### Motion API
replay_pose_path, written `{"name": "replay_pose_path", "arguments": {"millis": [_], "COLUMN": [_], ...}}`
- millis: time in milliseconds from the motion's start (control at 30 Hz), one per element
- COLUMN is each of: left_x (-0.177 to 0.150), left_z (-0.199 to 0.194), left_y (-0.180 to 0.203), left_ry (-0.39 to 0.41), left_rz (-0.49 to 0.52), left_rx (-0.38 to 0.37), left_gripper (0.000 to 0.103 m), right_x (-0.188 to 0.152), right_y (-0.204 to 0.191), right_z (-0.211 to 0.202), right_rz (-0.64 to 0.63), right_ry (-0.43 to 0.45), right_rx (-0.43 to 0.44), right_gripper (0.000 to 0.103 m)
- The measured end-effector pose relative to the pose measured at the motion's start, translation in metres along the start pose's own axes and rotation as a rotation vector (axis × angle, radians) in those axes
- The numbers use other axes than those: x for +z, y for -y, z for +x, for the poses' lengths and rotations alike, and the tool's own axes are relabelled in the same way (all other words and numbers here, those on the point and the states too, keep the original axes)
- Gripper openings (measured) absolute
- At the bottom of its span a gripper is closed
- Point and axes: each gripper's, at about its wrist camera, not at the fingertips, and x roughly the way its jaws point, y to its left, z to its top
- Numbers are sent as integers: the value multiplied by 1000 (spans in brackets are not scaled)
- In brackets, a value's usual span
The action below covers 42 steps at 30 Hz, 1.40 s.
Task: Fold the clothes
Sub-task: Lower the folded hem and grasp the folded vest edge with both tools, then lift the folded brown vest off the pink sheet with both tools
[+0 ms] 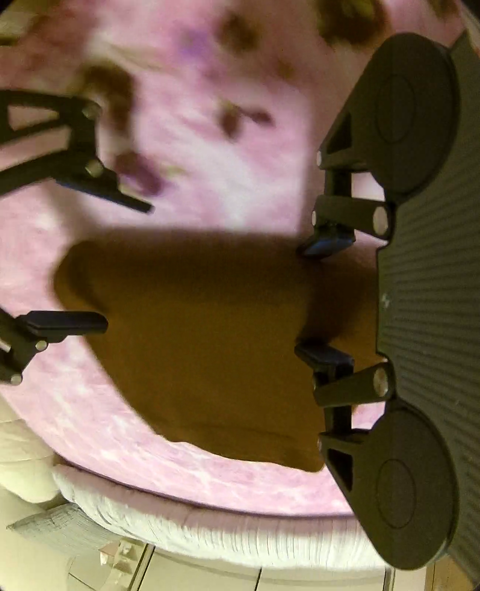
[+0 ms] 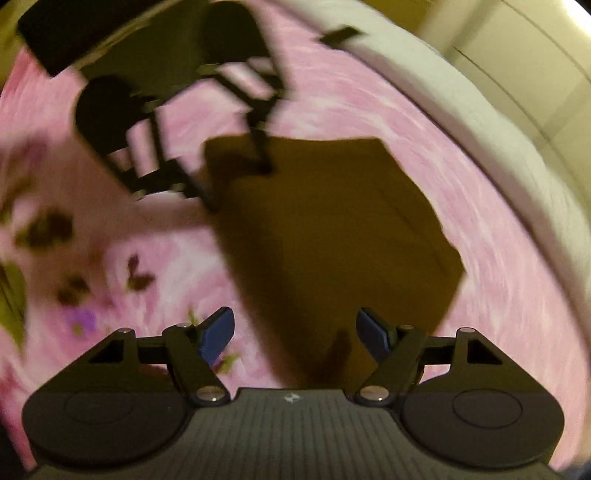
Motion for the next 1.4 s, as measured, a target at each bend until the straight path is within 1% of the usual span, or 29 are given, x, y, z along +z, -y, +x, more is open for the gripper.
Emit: {"name": "replay_pose_path", "arguments": {"millis": [33,67,100,167,267,333,367,467,500,667,867,1000,1067,1133,1167,1200,1267,1300,1333,1367,1400], "left_x": [-3,-6,-8,-10,-14,-11,-9,-4,-1,16,44,47,36,26,20,15,4,-1,-7,-13,-18], "left_z": [6,10,10,9,10,11,12,8,1,-22,-21,-20,-27,-35,-39,-43,-50,-52,-50,-48,-44], "left_y": [-1,-6,-7,-8,-6,-8,-9,-17,-17,-20,-8,-6,-23,-40,-49,-57,-74,-86,-102,-118,-134], "left_ry": [-13,-14,-13,-8,5,5,3,2,9,41,20,19,34,50,58,66,82,84,83,81,77], "left_rz": [-13,-56,-61,-58,-48,-59,-66,-91,-95,-112,-183,-230,-303,-375,-411,-448,-520,-563,-607,-651,-688], "left_rx": [6,-4,-5,-1,5,-10,-21,-59,-64,-81,-146,-166,-223,-280,-308,-337,-393,-404,-405,-407,-384], "left_gripper": [45,44,42,40,40,37,34,28,28,27,27,27,30,31,34,36,43,43,47,55,60], "right_x": [0,1,1,-4,-10,-15,-16,-15,-17,-25,-35,-41,-42,-43,-43,-45,-50,-52,-54,-57,-59], "right_y": [-3,-5,-7,-2,4,8,10,16,18,29,42,47,48,49,50,51,52,54,57,61,66], "right_z": [9,17,24,30,38,43,46,46,43,32,19,13,9,0,-5,-9,-25,-32,-38,-45,-50], "right_rz": [-37,-74,-104,-121,-145,-162,-164,-137,-136,-132,-128,-120,-93,-25,17,63,185,250,322,408,499], "right_ry": [-14,-28,-41,-59,-85,-103,-111,-121,-123,-131,-140,-143,-150,-167,-178,-191,-213,-223,-225,-221,-209], "right_rx": [-24,-49,-69,-81,-98,-110,-113,-106,-106,-104,-102,-88,-76,-69,-68,-71,-70,-65,-53,-38,-21], "right_gripper": [67,60,52,47,46,39,32,23,21,21,21,23,25,28,33,35,37,37,38,41,44]}}
